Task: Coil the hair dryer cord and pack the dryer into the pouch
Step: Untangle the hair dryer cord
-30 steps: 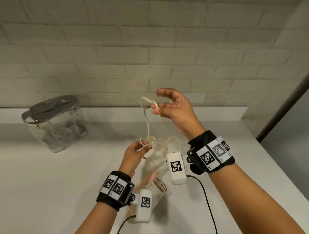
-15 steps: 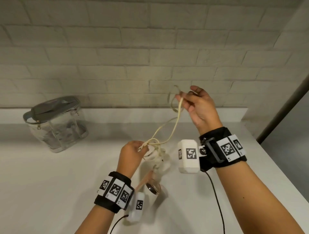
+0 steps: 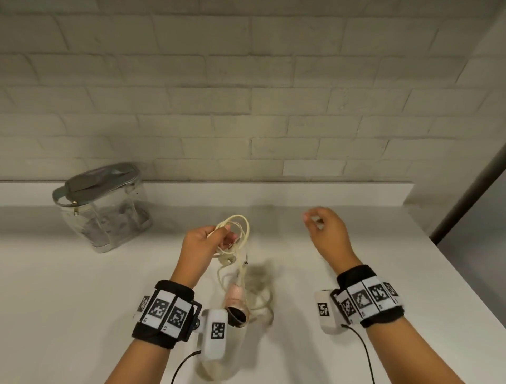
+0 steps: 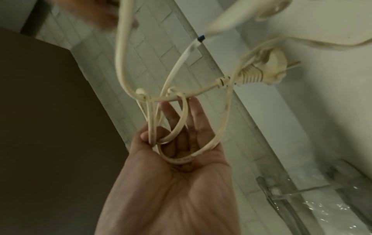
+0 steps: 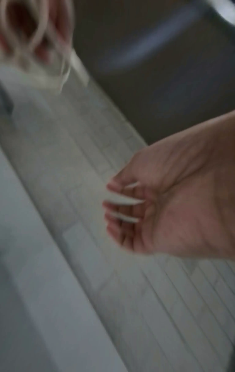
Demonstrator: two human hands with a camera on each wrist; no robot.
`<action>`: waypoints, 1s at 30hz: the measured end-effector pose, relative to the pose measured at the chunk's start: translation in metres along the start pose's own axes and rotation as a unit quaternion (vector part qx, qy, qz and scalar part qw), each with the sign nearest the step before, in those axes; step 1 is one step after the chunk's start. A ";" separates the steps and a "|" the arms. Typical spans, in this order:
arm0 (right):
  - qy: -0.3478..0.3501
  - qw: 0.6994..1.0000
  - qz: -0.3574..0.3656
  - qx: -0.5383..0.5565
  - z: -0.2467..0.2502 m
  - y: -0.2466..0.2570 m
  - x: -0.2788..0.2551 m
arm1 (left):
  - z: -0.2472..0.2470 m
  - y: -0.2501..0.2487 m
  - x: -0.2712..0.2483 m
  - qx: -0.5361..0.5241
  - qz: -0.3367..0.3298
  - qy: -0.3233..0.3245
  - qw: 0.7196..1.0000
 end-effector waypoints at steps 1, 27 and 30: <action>-0.007 0.997 0.049 0.057 -0.001 0.031 -0.009 | -0.002 0.000 -0.001 0.003 0.002 -0.003 1.000; -0.167 0.976 0.063 0.124 0.061 0.046 0.027 | 0.039 0.001 0.006 0.004 -0.004 -0.093 0.996; -0.142 0.982 0.037 0.118 0.062 0.031 0.032 | 0.048 -0.003 0.008 -0.011 -0.016 -0.062 0.998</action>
Point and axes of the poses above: each hand's wrist, its own x-axis towards the middle knuckle, its own z-axis out of the back of the hand, y = z × x, the point moved 3 cm from there along x, towards the middle knuckle, and after that the axes turned 3 degrees about z, right-handed, at the moved point
